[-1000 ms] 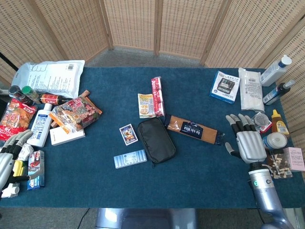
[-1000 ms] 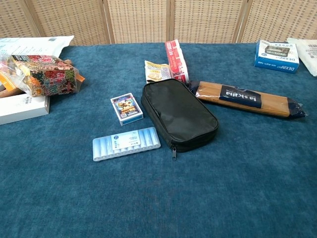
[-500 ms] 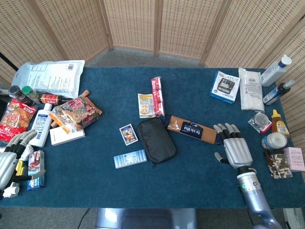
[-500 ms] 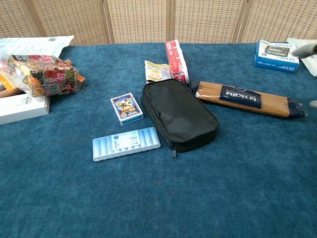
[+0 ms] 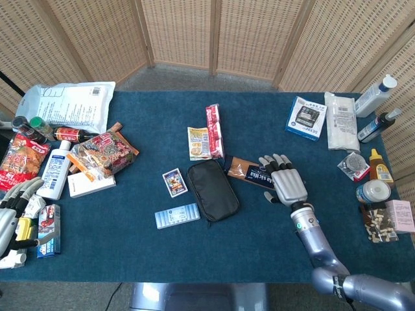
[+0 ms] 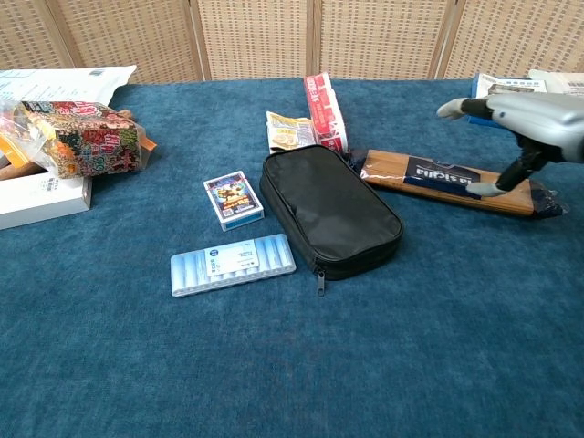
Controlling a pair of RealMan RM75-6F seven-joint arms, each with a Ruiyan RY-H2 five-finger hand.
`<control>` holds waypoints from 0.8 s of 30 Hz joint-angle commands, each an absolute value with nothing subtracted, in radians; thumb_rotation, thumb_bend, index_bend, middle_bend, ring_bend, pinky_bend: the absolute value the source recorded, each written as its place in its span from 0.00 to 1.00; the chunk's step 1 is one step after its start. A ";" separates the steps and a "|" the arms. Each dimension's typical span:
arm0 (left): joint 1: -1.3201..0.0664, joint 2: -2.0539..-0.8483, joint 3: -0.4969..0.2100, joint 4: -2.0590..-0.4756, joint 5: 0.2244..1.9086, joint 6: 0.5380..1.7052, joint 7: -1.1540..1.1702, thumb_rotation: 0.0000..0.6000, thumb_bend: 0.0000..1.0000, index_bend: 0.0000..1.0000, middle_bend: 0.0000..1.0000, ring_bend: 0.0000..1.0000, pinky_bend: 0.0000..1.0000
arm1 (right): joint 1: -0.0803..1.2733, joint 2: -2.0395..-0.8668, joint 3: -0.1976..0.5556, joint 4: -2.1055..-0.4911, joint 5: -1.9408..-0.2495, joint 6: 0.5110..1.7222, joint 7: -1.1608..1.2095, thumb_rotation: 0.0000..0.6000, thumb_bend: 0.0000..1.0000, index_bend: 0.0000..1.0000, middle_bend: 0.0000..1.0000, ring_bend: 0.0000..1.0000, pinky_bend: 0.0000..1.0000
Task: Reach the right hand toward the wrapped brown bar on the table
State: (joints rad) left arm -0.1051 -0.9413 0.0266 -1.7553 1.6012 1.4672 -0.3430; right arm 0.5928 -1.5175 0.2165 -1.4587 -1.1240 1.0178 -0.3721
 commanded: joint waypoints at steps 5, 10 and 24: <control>-0.100 -0.940 0.027 -1.750 1.594 1.470 -0.348 1.00 0.04 0.00 0.00 0.00 0.00 | 0.649 -1.592 0.222 -1.351 -1.078 0.943 -0.360 1.00 0.28 0.00 0.00 0.00 0.00; -0.097 -0.941 0.026 -1.744 1.591 1.473 -0.353 1.00 0.04 0.00 0.00 0.00 0.00 | 0.679 -1.627 0.227 -1.286 -1.054 0.899 -0.347 1.00 0.28 0.00 0.00 0.00 0.00; -0.082 -0.936 0.027 -1.741 1.588 1.489 -0.360 1.00 0.04 0.00 0.00 0.00 0.00 | 0.734 -1.691 0.241 -1.116 -1.013 0.807 -0.277 1.00 0.28 0.00 0.26 0.03 0.19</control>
State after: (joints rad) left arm -0.0820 -0.9361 0.0271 -1.7408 1.5877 1.4888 -0.3598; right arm 0.7281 -1.6833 0.2400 -1.1301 -1.0154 0.8173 -0.2874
